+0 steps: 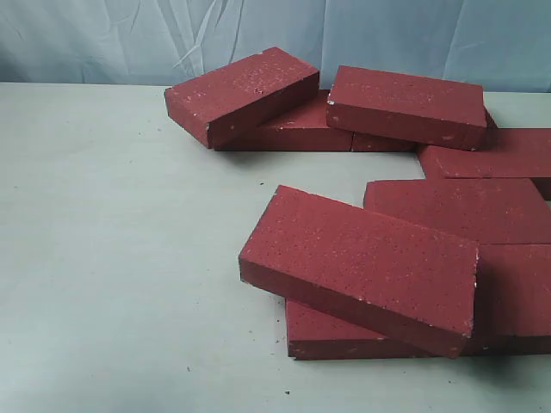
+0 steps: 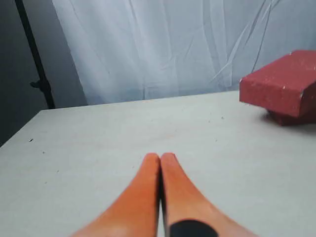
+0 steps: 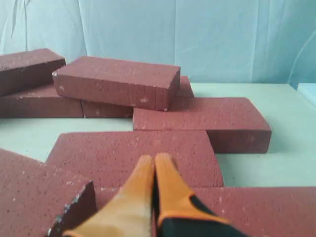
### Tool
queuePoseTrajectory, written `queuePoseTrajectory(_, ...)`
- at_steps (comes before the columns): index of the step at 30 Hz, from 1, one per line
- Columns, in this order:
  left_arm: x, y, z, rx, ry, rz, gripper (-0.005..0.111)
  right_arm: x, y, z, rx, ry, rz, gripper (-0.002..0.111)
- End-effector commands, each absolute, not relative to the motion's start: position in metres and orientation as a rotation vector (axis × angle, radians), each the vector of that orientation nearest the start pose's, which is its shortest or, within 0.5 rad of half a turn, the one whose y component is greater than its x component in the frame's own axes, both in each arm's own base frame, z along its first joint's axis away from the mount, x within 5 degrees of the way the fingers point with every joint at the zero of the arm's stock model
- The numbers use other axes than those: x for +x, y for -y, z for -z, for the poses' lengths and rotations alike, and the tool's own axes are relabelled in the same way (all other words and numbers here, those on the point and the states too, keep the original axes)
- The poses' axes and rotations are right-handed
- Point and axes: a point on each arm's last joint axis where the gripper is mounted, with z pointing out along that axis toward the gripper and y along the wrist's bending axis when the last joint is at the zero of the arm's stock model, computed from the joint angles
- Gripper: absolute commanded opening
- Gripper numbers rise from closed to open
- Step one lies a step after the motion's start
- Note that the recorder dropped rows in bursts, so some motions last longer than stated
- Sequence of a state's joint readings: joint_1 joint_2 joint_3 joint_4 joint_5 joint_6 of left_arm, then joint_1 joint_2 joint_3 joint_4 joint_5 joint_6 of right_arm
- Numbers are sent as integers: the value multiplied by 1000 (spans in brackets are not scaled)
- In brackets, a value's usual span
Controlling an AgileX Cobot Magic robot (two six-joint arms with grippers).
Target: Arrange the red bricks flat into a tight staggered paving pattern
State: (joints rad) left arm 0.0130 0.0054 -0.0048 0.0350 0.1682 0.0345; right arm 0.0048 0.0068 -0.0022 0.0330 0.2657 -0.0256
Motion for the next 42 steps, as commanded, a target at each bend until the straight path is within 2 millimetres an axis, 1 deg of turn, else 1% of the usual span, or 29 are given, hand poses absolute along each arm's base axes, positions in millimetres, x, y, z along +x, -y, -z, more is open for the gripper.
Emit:
queuePoseTrajectory(1, 56, 0, -208, -100, -1540, 105, 0, 56, 0, -202, 6, -1605, -12, -1)
queuePoseTrajectory(4, 56, 0, -211, -188, -1505, 200, 0, 56, 0, -212, 8, -1494, -10, -1)
queuePoseTrajectory(6, 56, -1, -214, -210, -1465, 214, 0, 55, 0, -220, 25, -1403, -22, -1)
queuePoseTrajectory(9, 55, -3, -220, -224, -1391, 210, 0, 53, 3, -231, 120, -1282, -102, -1)
queuePoseTrajectory(10, 55, -3, -222, -226, -1368, 206, 0, 52, 4, -233, 169, -1254, -144, -1)
queuePoseTrajectory(14, 53, -6, -230, -255, -1275, 220, 0, 51, 6, -236, 273, -1204, -273, -1)
queuePoseTrajectory(16, 51, -7, -236, -295, -1200, 268, 0, 50, 5, -240, 277, -1169, -296, -1)
queuePoseTrajectory(17, 50, -7, -238, -296, -1175, 274, 0, 48, 5, -246, 271, -1152, -298, -1)
queuePoseTrajectory(18, 48, -8, -246, -299, -1120, 293, 0, 46, 5, -264, 266, -1101, -304, -1)
queuePoseTrajectory(19, 46, -8, -252, -301, -1097, 304, 0, 45, 6, -274, 266, -1077, -309, -1)
queuePoseTrajectory(20, 43, -8, -265, -306, -1060, 326, 0, 44, 6, -291, 263, -1045, -310, -1)
queuePoseTrajectory(21, 44, -8, -273, -307, -1053, 327, 0, 45, 6, -305, 260, -1030, -312, -1)
queuePoseTrajectory(24, 49, -9, -291, -323, -1032, 344, 0, 51, 6, -331, 259, -1021, -313, -1)
queuePoseTrajectory(25, 54, -9, -301, -328, -1028, 340, 0, 57, 6, -344, 259, -1026, -312, -1)
queuePoseTrajectory(26, 60, -9, -309, -331, -1042, 338, 0, 61, 6, -351, 260, -1032, -311, -1)
queuePoseTrajectory(27, 69, -9, -319, -336, -1068, 335, 0, 70, 5, -361, 246, -1048, -295, -1)
queuePoseTrajectory(28, 78, -9, -324, -340, -1101, 331, 0, 75, 5, -366, 234, -1058, -284, -1)
queuePoseTrajectory(29, 93, -9, -332, -339, -1150, 322, 0, 84, 2, -374, 176, -1111, -230, -1)
queuePoseTrajectory(30, 101, -8, -338, -320, -1176, 303, 0, 90, 1, -377, 146, -1156, -201, -1)
queuePoseTrajectory(31, 119, -6, -342, -281, -1257, 267, 0, 100, 0, -378, 110, -1269, -154, -1)
queuePoseTrajectory(34, 147, -1, -345, -131, -1432, 145, 0, 114, 0, -377, 44, -1421, -53, -1)
queuePoseTrajectory(35, 161, 0, -342, -77, -1539, 91, 0, 121, 2, -373, 4, -1527, 24, -1)
queuePoseTrajectory(36, 168, 1, -339, -79, -1588, 91, 0, 124, 2, -371, -1, -1573, 43, -1)
queuePoseTrajectory(37, 179, 3, -333, -38, -1690, 64, 0, 129, 4, -366, -15, -1649, 81, -1)
queuePoseTrajectory(38, 184, 6, -330, 3, -1741, 40, 0, 132, 5, -362, -21, -1692, 101, -1)
queuePoseTrajectory(39, 191, 11, -324, 69, -1832, 8, 0, 138, 6, -356, -25, -1767, 126, -1)
queuePoseTrajectory(42, 202, 24, -320, 176, -1946, -10, 0, 150, 8, -341, -32, -1900, 156, -1)
